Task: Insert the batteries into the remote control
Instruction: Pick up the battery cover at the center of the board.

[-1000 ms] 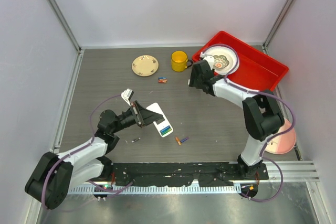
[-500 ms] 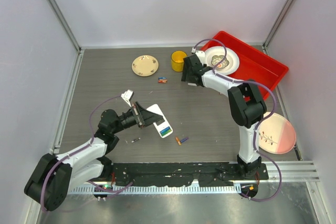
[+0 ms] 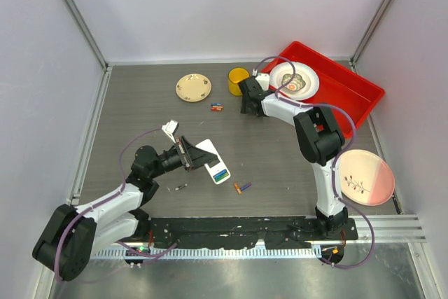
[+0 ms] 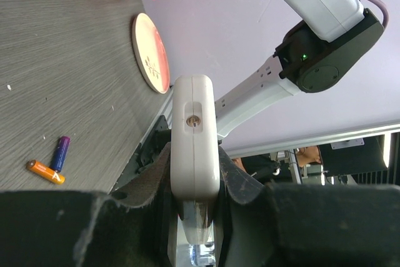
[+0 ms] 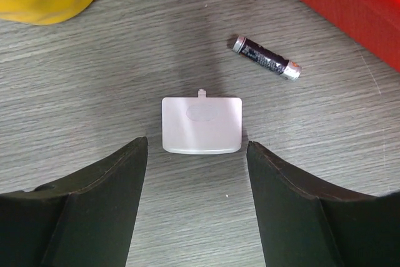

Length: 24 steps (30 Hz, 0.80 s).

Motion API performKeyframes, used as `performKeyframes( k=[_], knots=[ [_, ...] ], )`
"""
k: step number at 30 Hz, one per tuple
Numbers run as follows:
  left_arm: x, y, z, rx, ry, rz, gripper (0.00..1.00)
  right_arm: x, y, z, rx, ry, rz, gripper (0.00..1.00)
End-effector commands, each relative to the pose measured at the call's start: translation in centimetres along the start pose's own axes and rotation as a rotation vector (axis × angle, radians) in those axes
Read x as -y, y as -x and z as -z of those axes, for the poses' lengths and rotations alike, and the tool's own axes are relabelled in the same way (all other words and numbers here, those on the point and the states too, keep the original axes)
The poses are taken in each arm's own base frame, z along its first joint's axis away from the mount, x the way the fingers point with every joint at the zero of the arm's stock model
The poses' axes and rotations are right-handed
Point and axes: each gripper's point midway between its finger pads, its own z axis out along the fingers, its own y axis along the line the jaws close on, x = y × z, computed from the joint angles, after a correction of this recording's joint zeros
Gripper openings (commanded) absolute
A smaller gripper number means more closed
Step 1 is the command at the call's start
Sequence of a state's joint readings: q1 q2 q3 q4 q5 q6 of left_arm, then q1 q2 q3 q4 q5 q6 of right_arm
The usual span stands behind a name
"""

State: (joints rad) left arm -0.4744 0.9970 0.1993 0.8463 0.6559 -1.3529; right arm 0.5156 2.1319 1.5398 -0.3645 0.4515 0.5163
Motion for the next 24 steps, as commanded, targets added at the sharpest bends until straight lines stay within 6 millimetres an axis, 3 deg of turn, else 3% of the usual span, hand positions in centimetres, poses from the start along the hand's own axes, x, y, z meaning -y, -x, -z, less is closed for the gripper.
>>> performKeyframes(
  k=[1, 13, 24],
  knots=[
    [1.6, 0.4, 0.0, 0.006, -0.050, -0.055, 0.00, -0.3, 1.7, 0.1, 0.047, -0.032, -0.032, 0.70],
    [1.4, 0.4, 0.0, 0.002, -0.041, -0.058, 0.00, -0.3, 1.2, -0.7, 0.029, -0.052, -0.002, 0.70],
    [1.6, 0.5, 0.0, 0.007, -0.042, -0.061, 0.00, -0.3, -0.1, -0.9, -0.004, -0.041, -0.010, 0.63]
  ],
)
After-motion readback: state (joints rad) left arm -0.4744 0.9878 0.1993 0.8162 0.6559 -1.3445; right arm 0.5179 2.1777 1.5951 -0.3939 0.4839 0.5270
